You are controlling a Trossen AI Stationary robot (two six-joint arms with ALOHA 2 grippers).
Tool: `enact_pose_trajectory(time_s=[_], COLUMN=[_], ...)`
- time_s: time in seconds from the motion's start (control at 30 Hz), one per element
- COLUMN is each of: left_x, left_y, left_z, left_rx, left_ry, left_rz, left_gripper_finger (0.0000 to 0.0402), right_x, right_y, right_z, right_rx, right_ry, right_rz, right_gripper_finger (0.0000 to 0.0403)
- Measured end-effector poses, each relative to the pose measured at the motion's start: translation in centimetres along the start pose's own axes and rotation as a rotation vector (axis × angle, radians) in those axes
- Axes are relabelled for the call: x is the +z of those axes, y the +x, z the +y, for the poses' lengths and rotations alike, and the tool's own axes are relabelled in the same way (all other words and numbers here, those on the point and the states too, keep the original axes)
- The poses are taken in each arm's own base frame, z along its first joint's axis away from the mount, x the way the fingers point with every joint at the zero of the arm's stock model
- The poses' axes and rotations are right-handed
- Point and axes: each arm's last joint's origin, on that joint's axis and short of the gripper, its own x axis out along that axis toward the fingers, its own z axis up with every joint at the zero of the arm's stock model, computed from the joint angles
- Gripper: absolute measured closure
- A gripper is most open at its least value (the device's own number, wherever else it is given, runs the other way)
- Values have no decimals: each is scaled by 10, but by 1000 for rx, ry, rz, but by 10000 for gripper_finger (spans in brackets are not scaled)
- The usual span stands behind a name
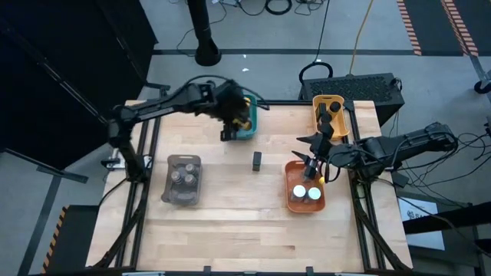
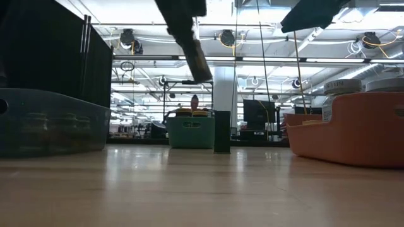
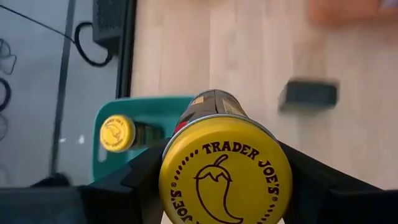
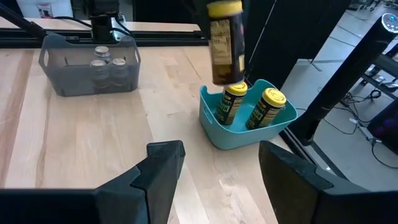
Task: Sort spices by type
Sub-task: Put the yellow seasoning bottle into the blue bin
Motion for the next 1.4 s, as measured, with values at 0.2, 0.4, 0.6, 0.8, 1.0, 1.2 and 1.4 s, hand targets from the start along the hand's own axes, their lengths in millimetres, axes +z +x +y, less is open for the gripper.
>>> enact_pose_trajectory(time_s=[0.2, 0.4, 0.6, 0.8, 1.0, 1.2, 1.4], left_x=[8, 11, 6, 5, 3, 0, -5], left_y=[18, 36, 55, 73, 88, 107, 127], left_z=[22, 35, 40, 47, 46, 49, 50], left_rx=[-1, -41, -73, -70, -85, -84, -96], left_ry=[79, 99, 124, 120, 142, 141, 141], left_rz=[151, 189, 224, 234, 254, 280, 327], left_gripper_finger=[168, 168, 168, 168, 168, 168, 168], right_x=[0, 0, -1, -1, -1, -1, -1], right_y=[0, 0, 2, 2, 2, 2, 2], right_z=[0, 0, 1, 2, 2, 2, 2], right_rx=[0, -1, -2, -3, -3, -3, -3], right_ry=[7, 15, 11, 4, 2, -2, -5], right_rz=[1, 3, 10, 11, 12, 12, 12], right_gripper_finger=[200, 200, 200, 200, 200, 200, 200])
